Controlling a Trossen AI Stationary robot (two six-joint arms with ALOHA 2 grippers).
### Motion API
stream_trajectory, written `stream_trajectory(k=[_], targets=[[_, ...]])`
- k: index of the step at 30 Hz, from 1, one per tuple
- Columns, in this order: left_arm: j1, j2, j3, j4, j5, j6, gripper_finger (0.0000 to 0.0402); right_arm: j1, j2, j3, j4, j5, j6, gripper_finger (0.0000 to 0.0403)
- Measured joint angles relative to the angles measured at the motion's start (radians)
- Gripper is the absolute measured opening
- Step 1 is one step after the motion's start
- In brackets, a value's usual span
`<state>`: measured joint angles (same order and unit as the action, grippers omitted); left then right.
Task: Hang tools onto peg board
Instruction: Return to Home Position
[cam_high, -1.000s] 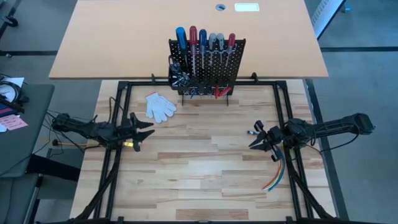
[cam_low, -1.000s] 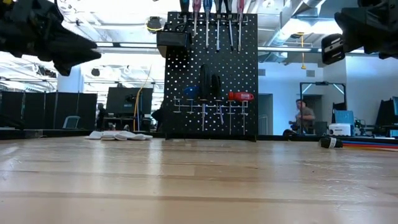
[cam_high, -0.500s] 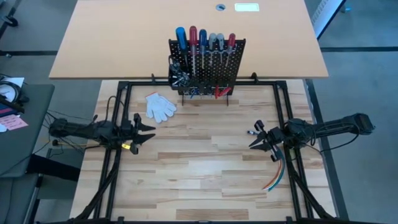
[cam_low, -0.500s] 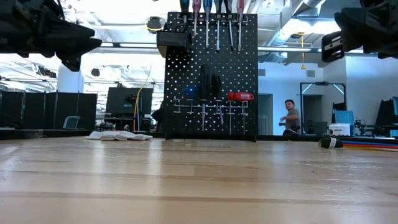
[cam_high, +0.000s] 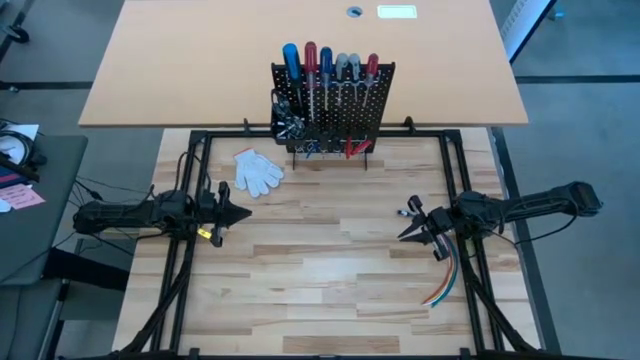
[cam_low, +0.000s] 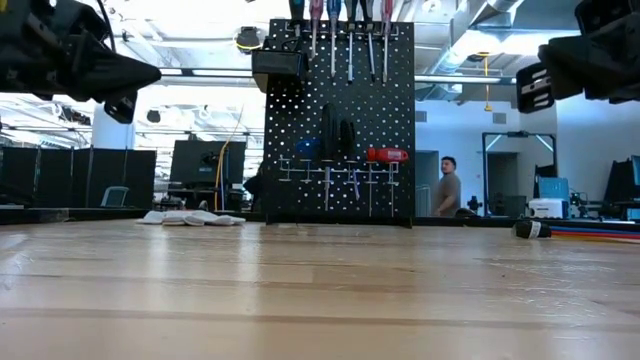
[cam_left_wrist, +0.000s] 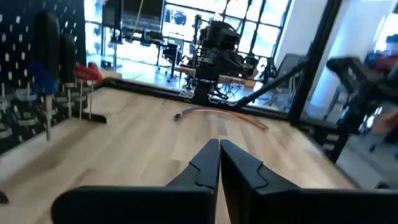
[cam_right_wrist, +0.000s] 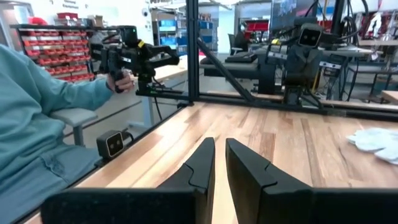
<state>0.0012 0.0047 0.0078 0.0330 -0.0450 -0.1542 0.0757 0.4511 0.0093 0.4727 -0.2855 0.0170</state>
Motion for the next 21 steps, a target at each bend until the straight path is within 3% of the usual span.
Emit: stream_trajectory(k=[4,11,16,21], targets=[[0.0,0.0,0.0,0.0,-0.002,-0.089,0.0006,0.0,0.0,0.0,-0.007,0.0,0.0,0.0047],[0.0,0.0,0.0,0.001,-0.005,-0.091,0.0008,0.0,0.0,0.0,-0.053,0.002,0.001,0.0047],[0.001,0.008,0.0,0.047,-0.318,-0.226,0.0009,0.033,-0.035,0.0,-0.143,0.009,0.001,0.0047],[0.001,0.008,0.0,0.051,-0.377,-0.194,0.0009,0.05,-0.187,0.0,-0.3,0.008,0.001,0.0047]])
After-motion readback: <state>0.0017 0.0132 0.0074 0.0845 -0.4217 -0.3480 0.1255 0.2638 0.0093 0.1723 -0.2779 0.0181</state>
